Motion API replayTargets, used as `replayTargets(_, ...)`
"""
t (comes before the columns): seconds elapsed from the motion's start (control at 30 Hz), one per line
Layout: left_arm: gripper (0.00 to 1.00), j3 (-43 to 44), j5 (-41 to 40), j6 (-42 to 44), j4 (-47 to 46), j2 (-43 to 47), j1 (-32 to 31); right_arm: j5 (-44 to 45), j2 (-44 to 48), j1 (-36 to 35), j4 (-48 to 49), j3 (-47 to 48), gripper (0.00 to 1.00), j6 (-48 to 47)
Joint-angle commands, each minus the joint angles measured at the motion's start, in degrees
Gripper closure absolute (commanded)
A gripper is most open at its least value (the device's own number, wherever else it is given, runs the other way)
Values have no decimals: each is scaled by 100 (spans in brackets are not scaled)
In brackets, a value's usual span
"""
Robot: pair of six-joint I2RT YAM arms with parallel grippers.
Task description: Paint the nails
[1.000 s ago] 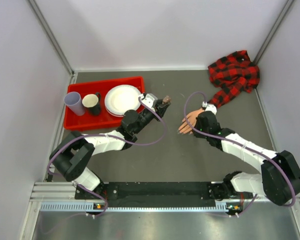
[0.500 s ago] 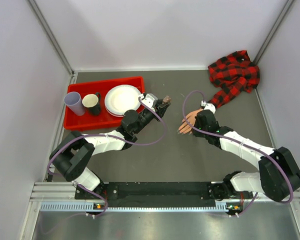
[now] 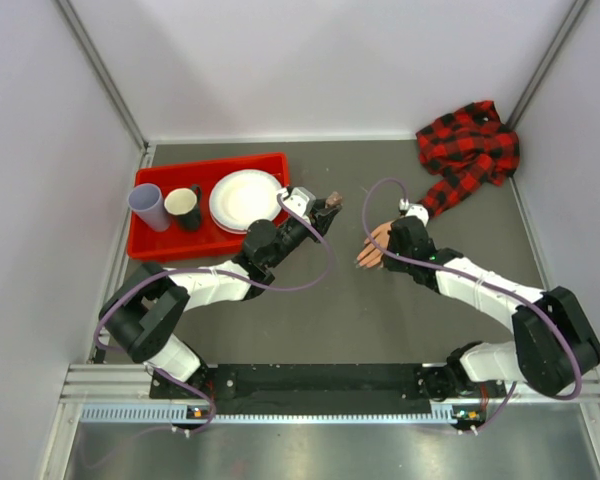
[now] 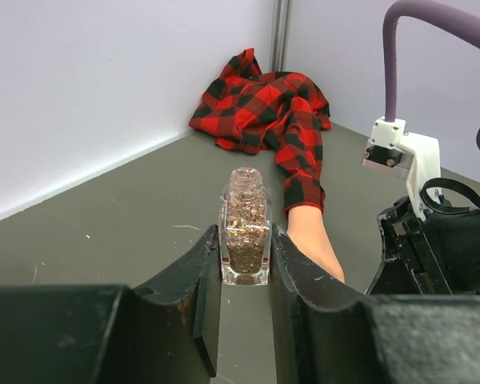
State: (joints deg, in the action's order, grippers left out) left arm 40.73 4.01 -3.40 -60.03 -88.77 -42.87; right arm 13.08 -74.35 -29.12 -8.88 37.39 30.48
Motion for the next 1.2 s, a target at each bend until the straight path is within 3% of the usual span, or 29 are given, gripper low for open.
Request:
replayTargets(0.0, 100, 14, 91, -91, -492, 35, 25, 168, -36, -32, 54, 287, 100, 2)
replayTargets(1.17, 100, 14, 144, -117, -466, 44, 42, 300, -142, -41, -34, 401, 100, 54)
